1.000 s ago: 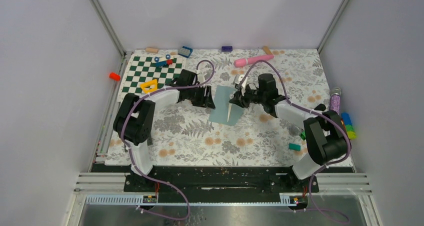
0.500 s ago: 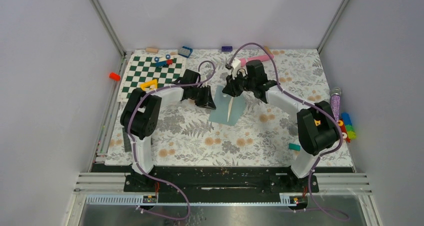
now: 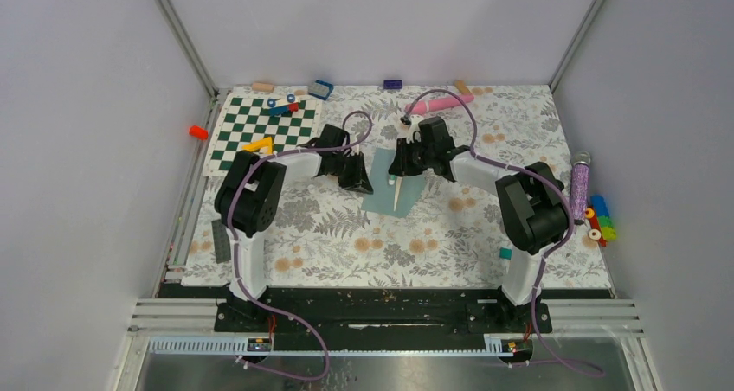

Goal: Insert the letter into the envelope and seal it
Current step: Paint the envelope at the center of the board.

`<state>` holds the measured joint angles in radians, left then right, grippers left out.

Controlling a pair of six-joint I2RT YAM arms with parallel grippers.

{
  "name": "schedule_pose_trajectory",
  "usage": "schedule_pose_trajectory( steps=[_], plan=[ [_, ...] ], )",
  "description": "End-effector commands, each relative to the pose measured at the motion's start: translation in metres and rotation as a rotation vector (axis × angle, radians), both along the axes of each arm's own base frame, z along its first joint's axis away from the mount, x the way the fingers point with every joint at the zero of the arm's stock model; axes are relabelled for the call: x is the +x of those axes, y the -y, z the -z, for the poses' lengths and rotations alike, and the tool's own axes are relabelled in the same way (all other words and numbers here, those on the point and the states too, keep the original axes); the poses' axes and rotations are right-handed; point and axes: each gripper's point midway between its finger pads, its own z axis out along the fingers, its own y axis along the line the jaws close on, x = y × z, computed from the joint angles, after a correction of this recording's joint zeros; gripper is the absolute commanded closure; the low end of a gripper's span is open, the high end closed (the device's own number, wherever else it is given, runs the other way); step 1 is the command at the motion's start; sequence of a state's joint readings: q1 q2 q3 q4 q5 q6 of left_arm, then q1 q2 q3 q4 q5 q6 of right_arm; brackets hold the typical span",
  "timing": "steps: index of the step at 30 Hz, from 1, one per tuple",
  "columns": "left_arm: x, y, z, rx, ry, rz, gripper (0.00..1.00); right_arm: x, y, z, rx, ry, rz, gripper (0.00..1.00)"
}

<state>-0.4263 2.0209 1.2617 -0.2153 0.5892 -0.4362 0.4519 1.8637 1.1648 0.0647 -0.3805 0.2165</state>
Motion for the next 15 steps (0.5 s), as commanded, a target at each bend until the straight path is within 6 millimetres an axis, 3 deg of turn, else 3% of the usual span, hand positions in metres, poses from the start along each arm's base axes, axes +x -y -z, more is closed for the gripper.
schedule_pose_trajectory(
  steps=[1,7,15],
  plan=[
    [0.008,-0.001,0.009,0.049,-0.002,-0.032,0.92,0.019,0.008,-0.013,-0.015,0.072,0.114,1.00],
    [0.006,-0.003,0.019,0.074,-0.030,-0.039,1.00,0.031,0.018,-0.005,-0.082,0.068,0.172,1.00],
    [0.005,-0.003,0.022,0.084,-0.035,-0.039,1.00,0.045,0.023,0.004,-0.141,0.065,0.210,1.00]
  ],
)
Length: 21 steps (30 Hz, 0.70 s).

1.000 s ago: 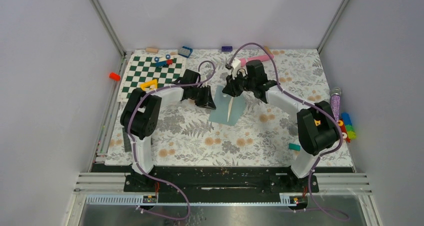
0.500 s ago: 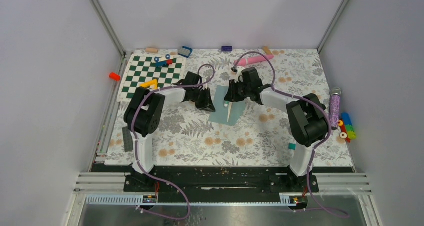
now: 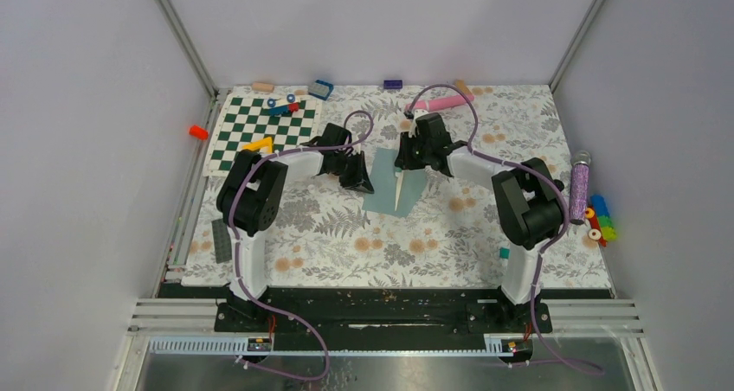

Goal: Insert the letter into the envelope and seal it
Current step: Paint the envelope at the center of the board.

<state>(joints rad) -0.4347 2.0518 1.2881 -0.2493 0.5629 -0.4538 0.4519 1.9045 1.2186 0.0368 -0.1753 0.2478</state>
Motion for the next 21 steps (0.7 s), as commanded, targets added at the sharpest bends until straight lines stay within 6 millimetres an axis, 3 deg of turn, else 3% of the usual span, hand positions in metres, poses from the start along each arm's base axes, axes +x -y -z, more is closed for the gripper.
schedule_pose_trajectory(
  steps=[1,14,21],
  plan=[
    [0.006,-0.003,0.012,0.051,0.002,-0.020,1.00,0.016,0.001,-0.005,-0.032,0.034,0.040,1.00],
    [0.003,0.000,0.011,0.044,-0.005,-0.012,1.00,0.028,-0.003,-0.005,-0.038,0.038,0.040,1.00],
    [0.002,0.001,0.014,0.047,-0.013,-0.009,1.00,0.025,-0.003,0.001,-0.053,-0.004,0.039,1.00]
  ],
)
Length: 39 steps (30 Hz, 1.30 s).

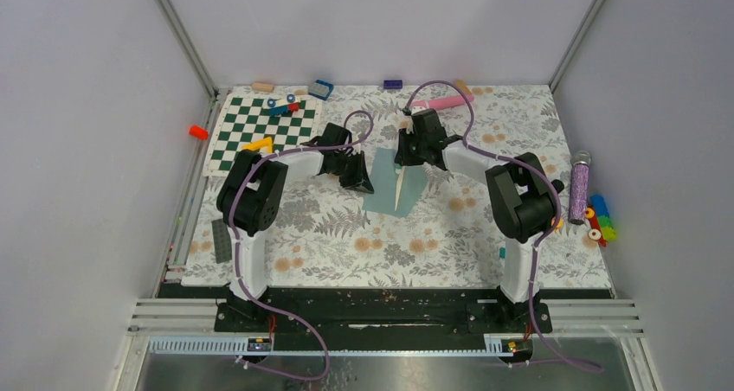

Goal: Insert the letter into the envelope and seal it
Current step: Paint the envelope at the center of the board.

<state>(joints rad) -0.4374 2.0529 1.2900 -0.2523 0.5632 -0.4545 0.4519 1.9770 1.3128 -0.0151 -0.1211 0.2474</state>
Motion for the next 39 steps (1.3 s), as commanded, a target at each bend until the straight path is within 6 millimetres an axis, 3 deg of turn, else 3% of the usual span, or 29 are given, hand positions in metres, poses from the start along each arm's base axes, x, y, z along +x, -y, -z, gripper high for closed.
schedule_pose_trajectory(
  steps=[1,17,39],
  plan=[
    [0.003,0.000,0.014,0.047,-0.010,-0.012,1.00,0.007,-0.004,-0.006,-0.010,0.002,0.003,1.00],
    [0.002,0.001,0.011,0.040,-0.017,-0.018,1.00,-0.009,-0.010,0.004,0.002,-0.056,-0.007,1.00],
    [0.001,-0.003,0.013,0.059,-0.026,-0.031,1.00,-0.032,-0.013,-0.001,0.049,-0.103,-0.010,1.00]
  ],
)
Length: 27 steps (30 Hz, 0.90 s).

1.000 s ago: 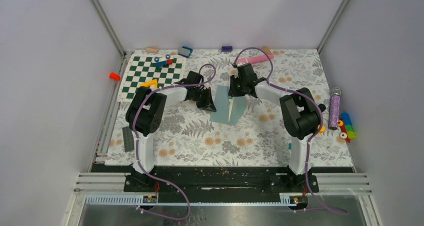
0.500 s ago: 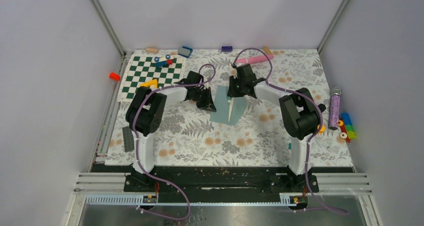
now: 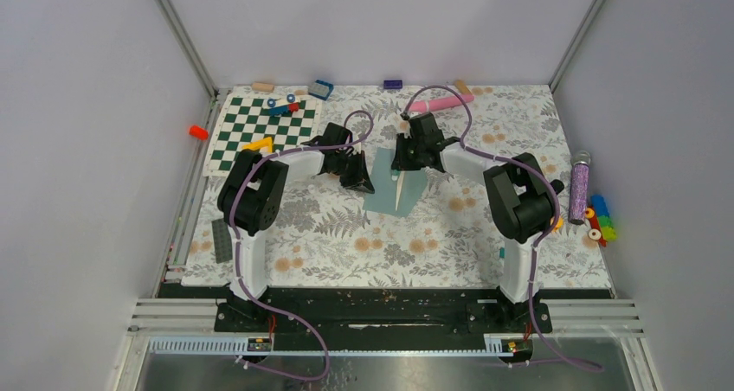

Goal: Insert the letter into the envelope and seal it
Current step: Paint the envelope at the center of the board.

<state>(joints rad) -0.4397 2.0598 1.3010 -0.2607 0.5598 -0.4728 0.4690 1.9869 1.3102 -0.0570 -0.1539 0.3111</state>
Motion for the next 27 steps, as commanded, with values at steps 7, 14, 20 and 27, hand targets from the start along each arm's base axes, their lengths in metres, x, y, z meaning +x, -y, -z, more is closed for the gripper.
schedule_pose_trajectory(
  steps=[7,14,20,27],
  plan=[
    [0.000,-0.004,0.013,0.061,-0.012,-0.020,1.00,-0.018,0.002,-0.020,0.000,0.015,-0.024,1.00],
    [0.001,-0.004,0.011,0.059,-0.008,-0.021,1.00,-0.026,-0.002,-0.017,0.030,-0.017,-0.043,1.00],
    [0.001,-0.005,0.012,0.059,-0.010,-0.021,1.00,-0.028,-0.009,-0.020,0.049,-0.019,-0.059,1.00],
    [0.001,-0.004,0.013,0.059,-0.010,-0.020,1.00,-0.036,-0.012,-0.018,0.052,-0.038,-0.077,1.00]
  ],
)
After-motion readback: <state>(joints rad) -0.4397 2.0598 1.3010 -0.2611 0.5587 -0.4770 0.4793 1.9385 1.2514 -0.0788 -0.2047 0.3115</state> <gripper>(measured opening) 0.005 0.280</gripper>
